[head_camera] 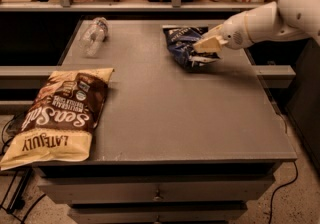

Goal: Move blue chip bag near water bottle

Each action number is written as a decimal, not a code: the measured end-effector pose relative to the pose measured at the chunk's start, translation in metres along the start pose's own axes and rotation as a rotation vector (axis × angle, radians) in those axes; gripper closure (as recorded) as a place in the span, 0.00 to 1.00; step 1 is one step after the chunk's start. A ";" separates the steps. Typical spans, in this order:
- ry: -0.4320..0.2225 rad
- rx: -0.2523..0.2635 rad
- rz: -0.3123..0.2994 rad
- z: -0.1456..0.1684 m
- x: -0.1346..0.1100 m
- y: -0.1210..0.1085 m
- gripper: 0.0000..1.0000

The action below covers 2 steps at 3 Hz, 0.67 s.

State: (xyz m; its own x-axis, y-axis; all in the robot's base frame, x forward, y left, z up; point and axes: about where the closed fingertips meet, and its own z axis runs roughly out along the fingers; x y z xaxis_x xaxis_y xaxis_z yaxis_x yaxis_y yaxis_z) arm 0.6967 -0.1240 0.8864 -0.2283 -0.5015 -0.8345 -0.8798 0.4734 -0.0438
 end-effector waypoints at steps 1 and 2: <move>-0.027 -0.065 -0.079 0.031 -0.039 0.002 1.00; -0.039 -0.136 -0.154 0.070 -0.076 0.009 1.00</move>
Offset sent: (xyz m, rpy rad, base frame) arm 0.0665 0.1491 0.0412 -0.0067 -0.0990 0.3190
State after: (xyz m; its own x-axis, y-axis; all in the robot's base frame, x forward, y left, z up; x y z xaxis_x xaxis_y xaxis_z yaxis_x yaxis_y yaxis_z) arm 0.7356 -0.0309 0.9106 -0.0723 -0.5308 -0.8444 -0.9519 0.2896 -0.1005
